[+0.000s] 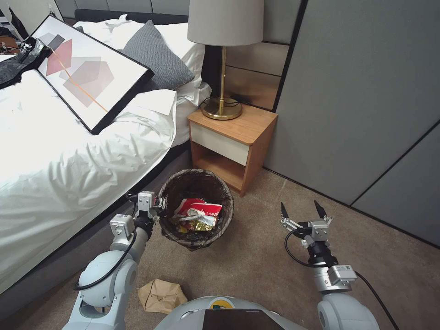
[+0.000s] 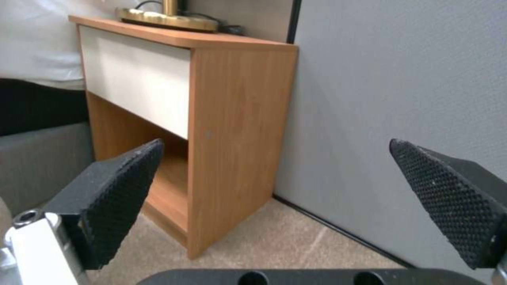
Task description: Pick up the trash bin, then pick up the garbage from the floor and place it into the trash bin.
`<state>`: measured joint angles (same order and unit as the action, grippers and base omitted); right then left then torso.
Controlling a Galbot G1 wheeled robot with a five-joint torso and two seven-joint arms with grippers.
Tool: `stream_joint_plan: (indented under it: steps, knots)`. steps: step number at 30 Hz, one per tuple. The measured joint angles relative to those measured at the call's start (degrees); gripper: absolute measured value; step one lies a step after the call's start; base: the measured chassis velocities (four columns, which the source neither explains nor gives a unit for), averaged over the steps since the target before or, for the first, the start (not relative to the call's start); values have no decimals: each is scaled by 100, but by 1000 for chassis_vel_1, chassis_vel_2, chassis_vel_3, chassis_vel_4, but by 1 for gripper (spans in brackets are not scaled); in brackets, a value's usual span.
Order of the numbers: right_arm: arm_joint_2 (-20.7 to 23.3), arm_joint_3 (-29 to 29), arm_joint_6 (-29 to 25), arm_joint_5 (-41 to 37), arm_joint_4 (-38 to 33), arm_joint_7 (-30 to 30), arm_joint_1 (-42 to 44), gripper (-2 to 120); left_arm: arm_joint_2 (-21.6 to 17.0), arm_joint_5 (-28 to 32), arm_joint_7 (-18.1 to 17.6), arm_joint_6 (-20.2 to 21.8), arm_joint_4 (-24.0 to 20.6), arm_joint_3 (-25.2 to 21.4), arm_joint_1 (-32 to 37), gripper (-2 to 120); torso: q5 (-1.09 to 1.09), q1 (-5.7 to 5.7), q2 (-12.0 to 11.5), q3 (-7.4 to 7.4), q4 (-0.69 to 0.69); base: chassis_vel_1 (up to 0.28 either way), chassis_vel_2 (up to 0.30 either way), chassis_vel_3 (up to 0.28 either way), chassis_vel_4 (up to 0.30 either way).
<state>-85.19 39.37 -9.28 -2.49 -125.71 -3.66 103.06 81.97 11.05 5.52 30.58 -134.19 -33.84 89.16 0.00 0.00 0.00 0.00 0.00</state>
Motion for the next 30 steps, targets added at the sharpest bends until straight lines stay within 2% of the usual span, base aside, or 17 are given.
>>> stream_joint_plan:
  steps: [30]
  knots:
    - [35,45,22,-37,135,-27,-55,100,-3,-37,48,52,-46,-21,-3,7,0,0,0,0,0,0,0,0,0]
